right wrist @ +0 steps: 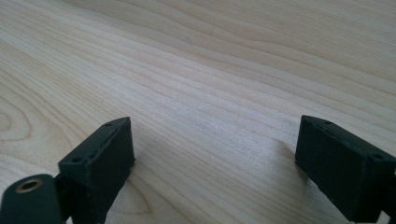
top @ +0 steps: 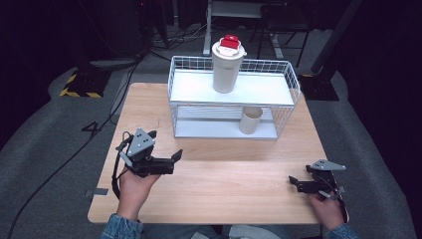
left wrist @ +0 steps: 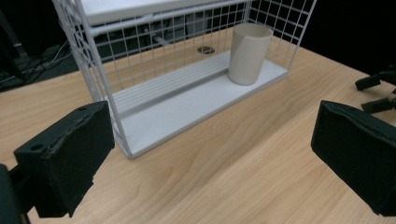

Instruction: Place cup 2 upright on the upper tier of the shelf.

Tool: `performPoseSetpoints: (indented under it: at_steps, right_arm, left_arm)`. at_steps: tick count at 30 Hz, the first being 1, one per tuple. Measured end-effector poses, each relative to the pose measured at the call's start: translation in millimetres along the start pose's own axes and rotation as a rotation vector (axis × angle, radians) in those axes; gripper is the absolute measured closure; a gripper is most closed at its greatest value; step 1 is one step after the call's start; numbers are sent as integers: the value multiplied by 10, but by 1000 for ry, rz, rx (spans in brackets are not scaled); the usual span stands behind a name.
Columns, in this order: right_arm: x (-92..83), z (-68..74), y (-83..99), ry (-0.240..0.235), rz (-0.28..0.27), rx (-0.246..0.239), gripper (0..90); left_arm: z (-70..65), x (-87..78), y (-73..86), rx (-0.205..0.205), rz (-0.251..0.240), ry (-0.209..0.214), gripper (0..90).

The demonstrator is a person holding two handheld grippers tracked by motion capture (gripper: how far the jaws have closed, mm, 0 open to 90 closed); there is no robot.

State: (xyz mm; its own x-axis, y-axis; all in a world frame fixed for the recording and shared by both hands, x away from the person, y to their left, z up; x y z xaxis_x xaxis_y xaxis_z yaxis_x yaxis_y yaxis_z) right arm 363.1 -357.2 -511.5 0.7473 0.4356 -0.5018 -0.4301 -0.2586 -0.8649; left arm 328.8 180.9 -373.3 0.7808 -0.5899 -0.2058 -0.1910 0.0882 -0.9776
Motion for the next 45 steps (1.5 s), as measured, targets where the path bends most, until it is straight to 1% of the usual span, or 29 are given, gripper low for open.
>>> performPoseSetpoints:
  at_steps: [2, 3, 6, 9, 10, 11, 14, 15, 19, 22, 26, 30, 34, 35, 38, 45]
  right_arm:
    - [0, 0, 0, 0, 0, 0, 120]
    - [0, 0, 0, 0, 0, 0, 120]
    - [0, 0, 0, 0, 0, 0, 120]
    - [0, 0, 0, 0, 0, 0, 120]
    - [0, 0, 0, 0, 0, 0, 120]
    - [0, 0, 0, 0, 0, 0, 120]
    - [0, 0, 0, 0, 0, -1, 120]
    - [0, 0, 0, 0, 0, 0, 120]
    - [0, 0, 0, 0, 0, -1, 120]
    - [0, 0, 0, 0, 0, -1, 120]
    - [0, -1, 0, 0, -1, -1, 120]
    - [0, 0, 0, 0, 0, 0, 120]
    - [0, 0, 0, 0, 0, -1, 119]
    - [0, 0, 0, 0, 0, 0, 120]
    - [0, 0, 0, 0, 0, 0, 120]
    - [0, 0, 0, 0, 0, 0, 120]
  left_arm:
    - [13, -34, 65, -3, 10, -6, 2]
    - [24, -48, 97, -8, 16, -2, 3]
    - [41, -83, 207, -27, 20, -11, 3]
    - [65, -109, 314, -25, 36, -25, 3]
    - [69, -113, 348, -33, 38, -29, 3]
    - [77, -119, 379, -34, 49, -25, 3]
    - [84, -113, 482, -60, 59, -30, 5]
    - [96, -111, 510, -60, 70, -28, 5]
    - [120, -103, 617, -79, 82, -38, 5]
    - [135, -86, 701, -84, 112, -42, 8]
    - [154, -63, 804, -84, 146, -47, 9]
    - [191, -41, 892, -88, 163, -56, 10]
    - [207, -17, 995, -93, 194, -64, 10]
    - [211, -10, 1025, -94, 206, -59, 10]
    - [216, 18, 1102, -84, 246, -68, 10]
    - [216, 105, 1213, -57, 330, -78, 12]
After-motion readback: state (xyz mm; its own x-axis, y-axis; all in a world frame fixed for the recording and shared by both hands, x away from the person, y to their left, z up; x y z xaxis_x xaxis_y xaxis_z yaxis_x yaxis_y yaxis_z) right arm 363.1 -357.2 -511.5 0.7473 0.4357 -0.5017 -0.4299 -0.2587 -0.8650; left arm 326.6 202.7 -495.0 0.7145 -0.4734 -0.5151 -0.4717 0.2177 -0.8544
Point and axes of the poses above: each handheld gripper's, and its own axes: x roughly forward along the jaws, y roughly out of its underside, z roughly to its left, the point moved 1 cm from there along x, roughly forward along the jaws, and after that the axes turned 13 degrees about -z, right-handed, at the moved point
